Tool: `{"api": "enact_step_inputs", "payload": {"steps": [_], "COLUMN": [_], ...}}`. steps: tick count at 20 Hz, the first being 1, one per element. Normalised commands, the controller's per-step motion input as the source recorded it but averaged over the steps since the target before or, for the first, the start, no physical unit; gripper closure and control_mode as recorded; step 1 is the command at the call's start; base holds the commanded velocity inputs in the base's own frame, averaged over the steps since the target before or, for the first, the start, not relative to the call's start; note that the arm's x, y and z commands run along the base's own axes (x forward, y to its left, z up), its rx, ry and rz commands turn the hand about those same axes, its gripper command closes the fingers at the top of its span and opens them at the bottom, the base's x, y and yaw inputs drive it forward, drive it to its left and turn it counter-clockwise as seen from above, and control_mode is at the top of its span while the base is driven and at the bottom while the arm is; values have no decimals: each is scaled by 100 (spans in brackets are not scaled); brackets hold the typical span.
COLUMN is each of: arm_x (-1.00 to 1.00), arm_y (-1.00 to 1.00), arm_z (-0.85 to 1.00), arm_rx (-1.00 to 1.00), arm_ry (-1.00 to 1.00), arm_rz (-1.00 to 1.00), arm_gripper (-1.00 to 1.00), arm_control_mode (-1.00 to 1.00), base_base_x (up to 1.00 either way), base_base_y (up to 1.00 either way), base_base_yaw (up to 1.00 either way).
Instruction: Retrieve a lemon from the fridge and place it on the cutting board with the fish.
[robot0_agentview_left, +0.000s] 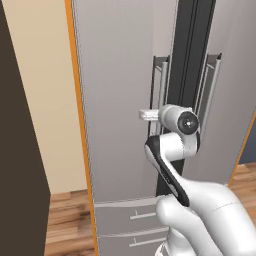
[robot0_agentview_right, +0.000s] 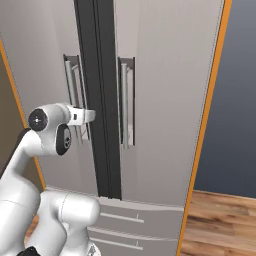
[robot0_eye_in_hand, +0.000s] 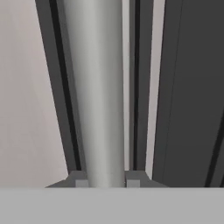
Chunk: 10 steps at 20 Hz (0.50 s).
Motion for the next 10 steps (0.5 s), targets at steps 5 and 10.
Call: {"api": "enact_step_inputs", "payload": {"steps": [5,10], "arm_x": [-2,-54], "arm_y": [6,20], "arm_z": [4,3], "arm_rx": [-1,-1], "arm_ry": [2,0], "arm_rz": [-3,0], "arm_gripper": [100,100], "arm_control_mode": [-100,-100], "base_base_x": [0,0], "base_base_y": [0,0], "base_base_yaw": [0,0]}}
